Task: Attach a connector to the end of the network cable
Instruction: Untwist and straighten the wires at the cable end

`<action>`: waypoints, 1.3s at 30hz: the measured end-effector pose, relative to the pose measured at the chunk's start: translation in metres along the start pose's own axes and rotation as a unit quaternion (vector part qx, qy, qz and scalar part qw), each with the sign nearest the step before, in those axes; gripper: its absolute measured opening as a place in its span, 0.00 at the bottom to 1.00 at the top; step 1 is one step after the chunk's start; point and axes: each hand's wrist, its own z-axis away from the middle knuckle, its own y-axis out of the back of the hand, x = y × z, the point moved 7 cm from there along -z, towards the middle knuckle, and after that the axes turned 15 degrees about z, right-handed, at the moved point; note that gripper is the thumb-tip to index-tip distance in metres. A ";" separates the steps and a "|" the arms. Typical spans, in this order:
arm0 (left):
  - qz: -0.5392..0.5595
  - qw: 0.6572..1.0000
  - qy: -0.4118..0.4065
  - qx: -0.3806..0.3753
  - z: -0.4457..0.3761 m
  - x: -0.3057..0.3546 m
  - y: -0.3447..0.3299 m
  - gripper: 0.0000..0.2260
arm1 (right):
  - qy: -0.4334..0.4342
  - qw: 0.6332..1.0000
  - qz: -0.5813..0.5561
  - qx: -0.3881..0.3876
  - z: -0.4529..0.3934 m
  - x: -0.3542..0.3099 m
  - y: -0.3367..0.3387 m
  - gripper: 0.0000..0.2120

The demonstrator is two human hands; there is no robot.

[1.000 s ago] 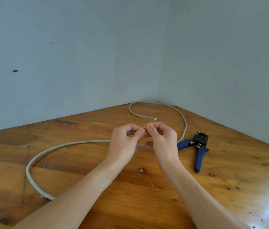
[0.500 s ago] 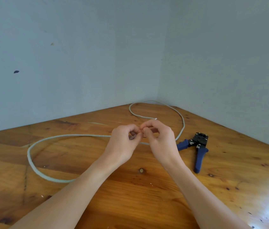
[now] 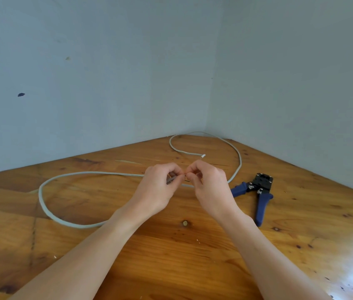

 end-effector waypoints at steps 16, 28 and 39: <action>0.029 0.999 0.023 0.004 0.001 -0.006 -0.001 0.05 | 0.070 0.984 0.165 0.005 0.001 -0.012 0.000 0.05; 0.136 0.990 0.035 0.033 0.002 0.001 0.008 0.07 | -0.073 0.979 -0.182 -0.050 0.004 0.001 -0.005 0.07; 0.275 0.952 0.128 0.030 0.005 -0.007 0.001 0.06 | -0.137 0.947 -0.292 -0.005 0.007 0.009 -0.007 0.06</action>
